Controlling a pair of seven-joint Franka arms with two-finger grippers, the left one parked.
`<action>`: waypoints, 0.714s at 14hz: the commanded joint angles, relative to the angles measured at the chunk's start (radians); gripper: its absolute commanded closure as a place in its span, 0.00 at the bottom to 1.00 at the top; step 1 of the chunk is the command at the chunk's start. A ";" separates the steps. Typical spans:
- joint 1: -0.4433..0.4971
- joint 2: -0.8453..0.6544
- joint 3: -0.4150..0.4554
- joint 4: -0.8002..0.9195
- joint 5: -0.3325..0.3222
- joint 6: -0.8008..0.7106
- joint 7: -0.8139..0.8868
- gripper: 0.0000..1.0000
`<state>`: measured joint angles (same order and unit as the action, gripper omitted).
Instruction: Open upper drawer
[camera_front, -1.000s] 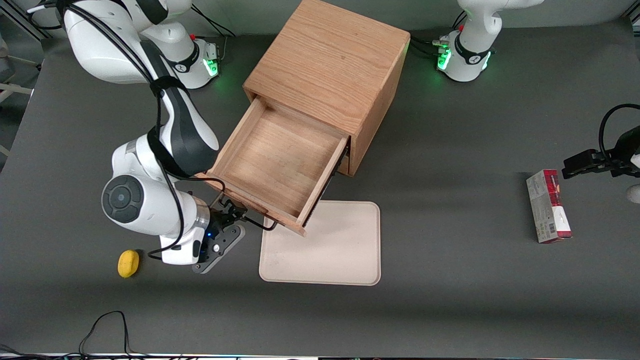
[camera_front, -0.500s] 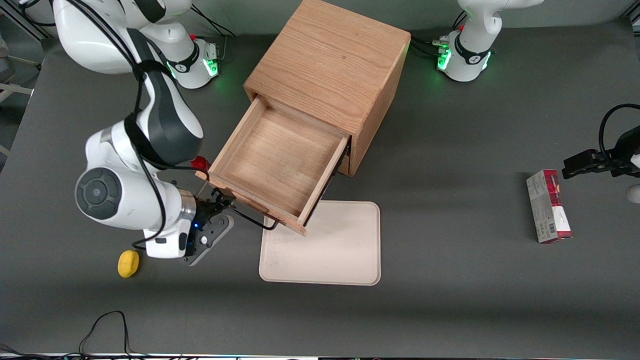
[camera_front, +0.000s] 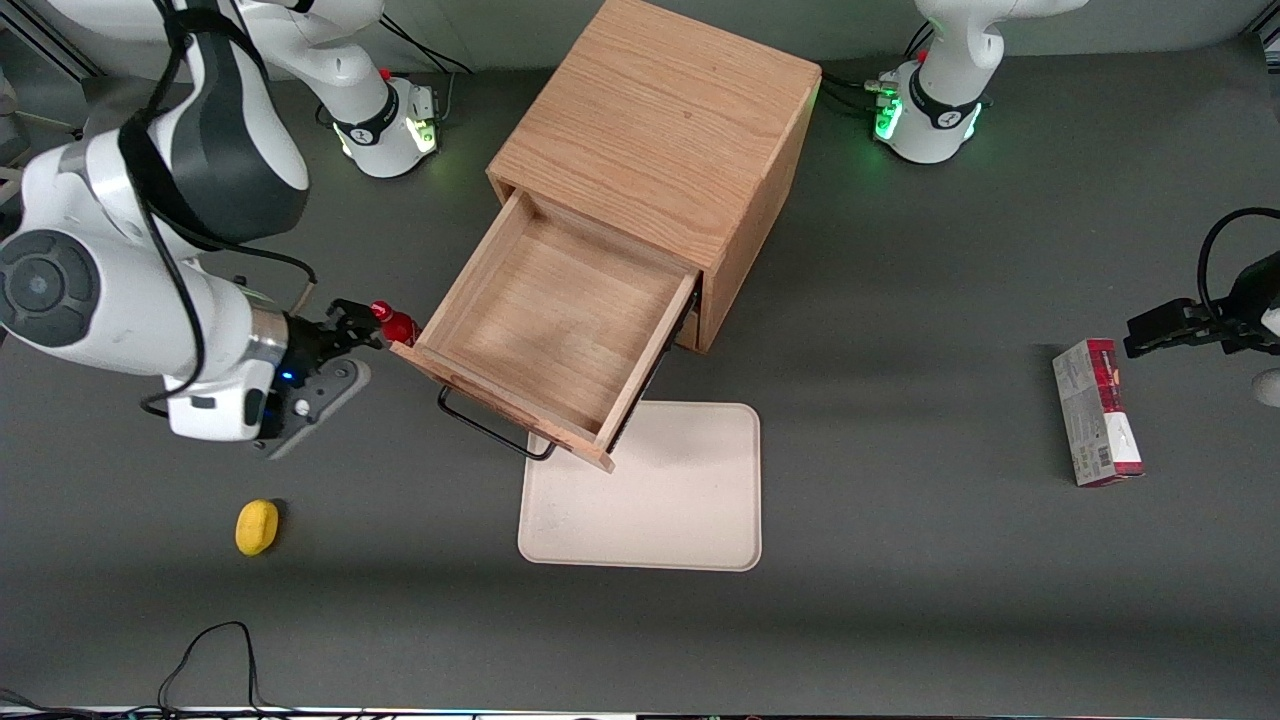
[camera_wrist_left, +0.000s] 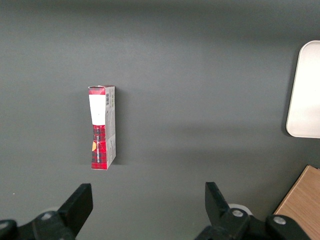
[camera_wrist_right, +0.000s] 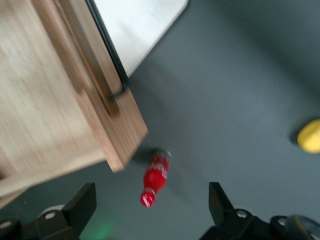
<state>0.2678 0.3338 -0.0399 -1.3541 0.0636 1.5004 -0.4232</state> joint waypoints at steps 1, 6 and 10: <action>0.004 -0.264 -0.060 -0.340 -0.019 0.121 0.037 0.00; 0.002 -0.384 -0.121 -0.378 -0.033 0.090 0.248 0.00; 0.005 -0.394 -0.146 -0.350 -0.024 0.107 0.323 0.00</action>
<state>0.2644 -0.0518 -0.1794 -1.7010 0.0504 1.5840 -0.1621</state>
